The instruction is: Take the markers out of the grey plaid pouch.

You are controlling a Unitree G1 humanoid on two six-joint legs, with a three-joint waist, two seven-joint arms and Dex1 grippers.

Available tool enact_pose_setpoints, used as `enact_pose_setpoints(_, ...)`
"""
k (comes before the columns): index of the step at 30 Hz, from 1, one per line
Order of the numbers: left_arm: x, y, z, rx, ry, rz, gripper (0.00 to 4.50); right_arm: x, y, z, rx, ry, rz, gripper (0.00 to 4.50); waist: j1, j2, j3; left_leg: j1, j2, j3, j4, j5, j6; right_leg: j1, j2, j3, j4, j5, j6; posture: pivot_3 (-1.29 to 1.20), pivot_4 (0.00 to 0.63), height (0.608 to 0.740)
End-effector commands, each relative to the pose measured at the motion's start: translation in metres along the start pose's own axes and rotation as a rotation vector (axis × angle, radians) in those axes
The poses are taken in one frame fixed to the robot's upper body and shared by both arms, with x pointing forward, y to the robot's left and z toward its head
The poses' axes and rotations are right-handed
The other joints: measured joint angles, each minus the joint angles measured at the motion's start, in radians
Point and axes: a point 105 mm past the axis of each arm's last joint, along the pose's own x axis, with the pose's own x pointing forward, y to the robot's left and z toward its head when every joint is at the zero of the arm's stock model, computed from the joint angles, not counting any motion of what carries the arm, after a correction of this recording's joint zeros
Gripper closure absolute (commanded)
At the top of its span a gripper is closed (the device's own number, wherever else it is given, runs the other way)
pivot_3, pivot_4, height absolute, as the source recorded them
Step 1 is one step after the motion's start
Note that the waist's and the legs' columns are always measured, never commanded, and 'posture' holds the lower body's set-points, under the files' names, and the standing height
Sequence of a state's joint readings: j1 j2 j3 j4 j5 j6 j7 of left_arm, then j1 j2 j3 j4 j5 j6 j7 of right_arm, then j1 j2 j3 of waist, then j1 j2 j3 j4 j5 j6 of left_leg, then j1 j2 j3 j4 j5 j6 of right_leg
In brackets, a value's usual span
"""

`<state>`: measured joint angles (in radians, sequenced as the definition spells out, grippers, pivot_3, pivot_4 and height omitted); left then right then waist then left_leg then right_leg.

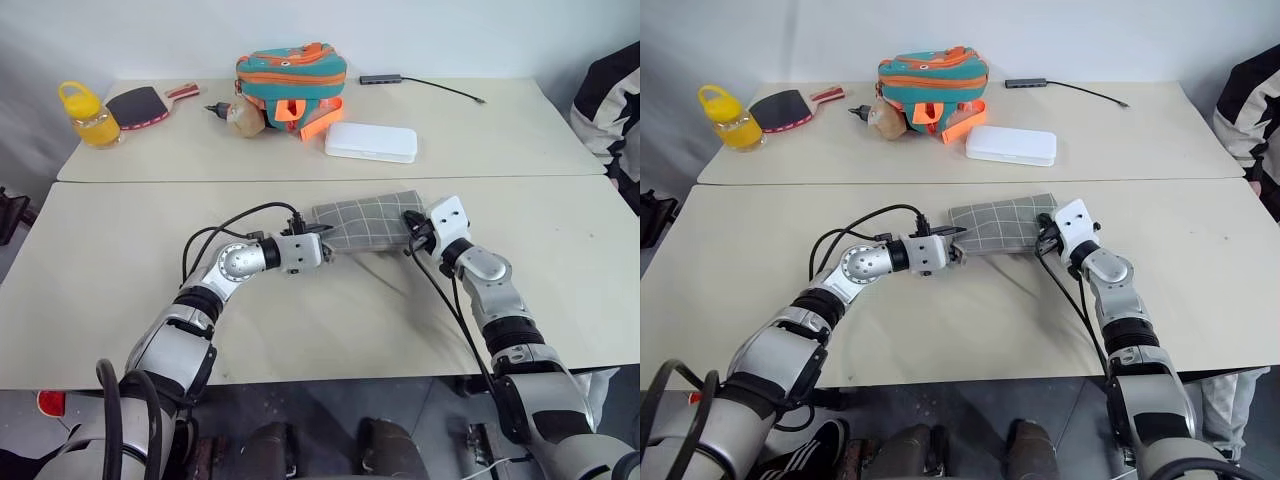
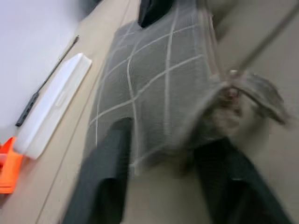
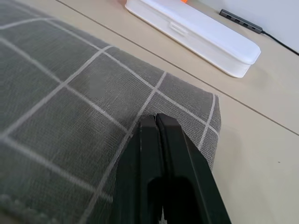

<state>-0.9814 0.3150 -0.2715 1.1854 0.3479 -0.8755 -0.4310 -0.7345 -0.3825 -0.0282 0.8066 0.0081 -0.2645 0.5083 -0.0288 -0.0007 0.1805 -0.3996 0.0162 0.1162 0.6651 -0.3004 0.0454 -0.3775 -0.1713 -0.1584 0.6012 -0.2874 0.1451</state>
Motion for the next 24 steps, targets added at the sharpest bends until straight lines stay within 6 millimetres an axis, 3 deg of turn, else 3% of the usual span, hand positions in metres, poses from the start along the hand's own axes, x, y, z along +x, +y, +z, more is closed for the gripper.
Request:
enact_pose_setpoints(1, 0.002, -0.001, 0.007, -0.013, -0.041, 0.002, 4.04, 0.000, 0.002, 0.023, -0.025, -0.095, 0.036, 4.50, 0.000, 0.000, 0.000, 0.000, 0.000, 0.000, 0.000, 0.000, 0.000, 0.000, 0.000, 0.000, 0.000, 0.000, 0.000, 0.00, 0.150, 0.740)
enact_pose_setpoints(3, -0.001, 0.002, 0.007, -0.043, -0.052, 0.024, 4.49, -0.003, 0.006, 0.038, -0.058, -0.152, 0.079, 4.31, 0.000, 0.000, 0.000, 0.000, 0.000, 0.000, 0.000, 0.000, 0.000, 0.000, 0.000, 0.000, 0.000, 0.000, 0.000, 0.00, 0.150, 0.740)
enact_pose_setpoints(6, -0.005, 0.007, 0.008, -0.102, -0.076, 0.056, 4.50, -0.012, 0.014, 0.064, -0.155, -0.241, 0.170, 3.52, 0.000, 0.000, 0.000, 0.000, 0.000, 0.000, 0.000, 0.000, 0.000, 0.000, 0.000, 0.000, 0.000, 0.000, 0.000, 0.00, 0.150, 0.740)
enact_pose_setpoints(11, -0.010, 0.011, 0.012, -0.143, -0.114, 0.083, 4.50, -0.029, 0.029, 0.085, -0.295, -0.301, 0.287, 1.68, 0.002, 0.000, 0.000, -0.001, 0.000, -0.001, 0.001, 0.000, 0.000, -0.001, 0.000, 0.000, 0.000, 0.000, 0.000, 0.00, 0.150, 0.740)
enact_pose_setpoints(14, -0.015, 0.012, 0.015, -0.145, -0.120, 0.099, 4.50, -0.052, 0.054, 0.080, -0.490, -0.276, 0.471, 0.63, 0.005, 0.000, 0.000, -0.002, 0.000, -0.002, 0.001, 0.000, 0.000, -0.001, 0.000, -0.001, 0.000, 0.000, 0.000, 0.00, 0.150, 0.740)
enact_pose_setpoints(19, -0.021, 0.007, 0.021, -0.146, -0.120, 0.105, 4.50, -0.059, 0.070, 0.073, -0.660, -0.254, 0.509, 0.63, 0.001, 0.000, 0.000, -0.002, -0.002, -0.001, 0.001, 0.000, 0.000, -0.001, 0.000, 0.000, -0.001, 0.000, 0.000, 0.00, 0.150, 0.740)
enact_pose_setpoints(24, -0.025, -0.004, 0.032, -0.147, -0.127, 0.089, 4.50, -0.048, 0.070, 0.074, -0.762, -0.259, 0.398, 0.63, 0.002, 0.000, 0.000, -0.001, 0.000, -0.001, 0.002, 0.000, -0.001, -0.001, 0.000, 0.000, 0.000, 0.000, 0.000, 0.00, 0.150, 0.740)
